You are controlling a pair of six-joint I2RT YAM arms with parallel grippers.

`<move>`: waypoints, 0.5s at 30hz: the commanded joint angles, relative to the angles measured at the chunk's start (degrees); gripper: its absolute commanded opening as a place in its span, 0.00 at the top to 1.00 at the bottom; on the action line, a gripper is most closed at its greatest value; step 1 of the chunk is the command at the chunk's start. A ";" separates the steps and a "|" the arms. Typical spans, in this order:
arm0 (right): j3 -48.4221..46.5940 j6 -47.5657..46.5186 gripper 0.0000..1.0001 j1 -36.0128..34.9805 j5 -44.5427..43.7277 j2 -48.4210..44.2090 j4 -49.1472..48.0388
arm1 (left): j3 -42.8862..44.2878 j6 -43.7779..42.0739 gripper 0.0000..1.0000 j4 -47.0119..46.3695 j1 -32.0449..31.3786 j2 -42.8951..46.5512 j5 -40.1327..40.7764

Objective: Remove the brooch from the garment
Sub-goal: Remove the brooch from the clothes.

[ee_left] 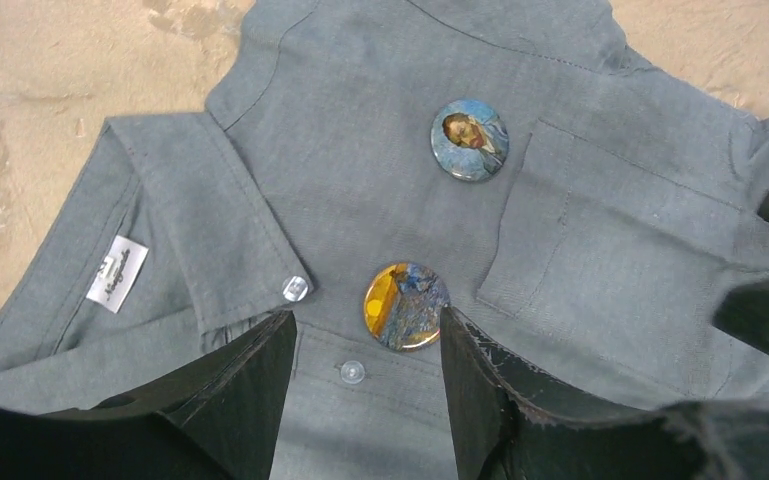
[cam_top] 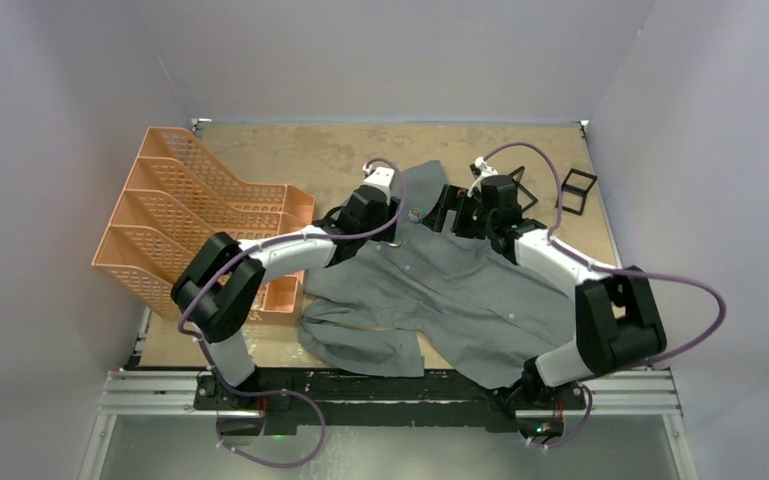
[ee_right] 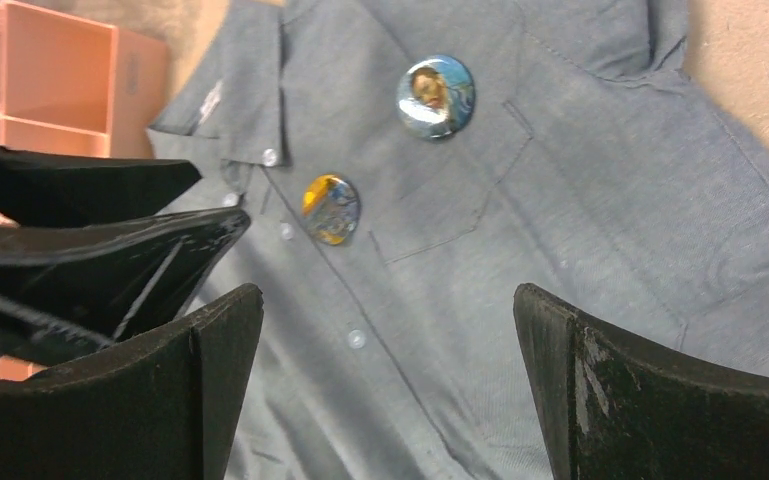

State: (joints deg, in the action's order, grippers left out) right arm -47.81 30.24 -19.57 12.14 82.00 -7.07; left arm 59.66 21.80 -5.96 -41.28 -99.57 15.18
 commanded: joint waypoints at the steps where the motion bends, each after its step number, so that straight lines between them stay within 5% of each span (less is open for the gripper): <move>1: -4.95 -4.28 0.02 0.93 3.17 4.99 -0.38 | 5.92 -3.91 0.46 5.49 -0.36 -2.38 -1.28; 15: 0.80 -2.89 0.06 0.93 1.14 10.92 -7.87 | 14.19 -5.65 0.41 12.63 -0.40 -11.26 -5.99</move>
State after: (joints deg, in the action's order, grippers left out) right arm -48.62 28.21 -18.48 14.63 93.69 -12.53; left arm 71.09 16.97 5.28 -41.34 -108.84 11.49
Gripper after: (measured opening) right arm 0.946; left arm 0.584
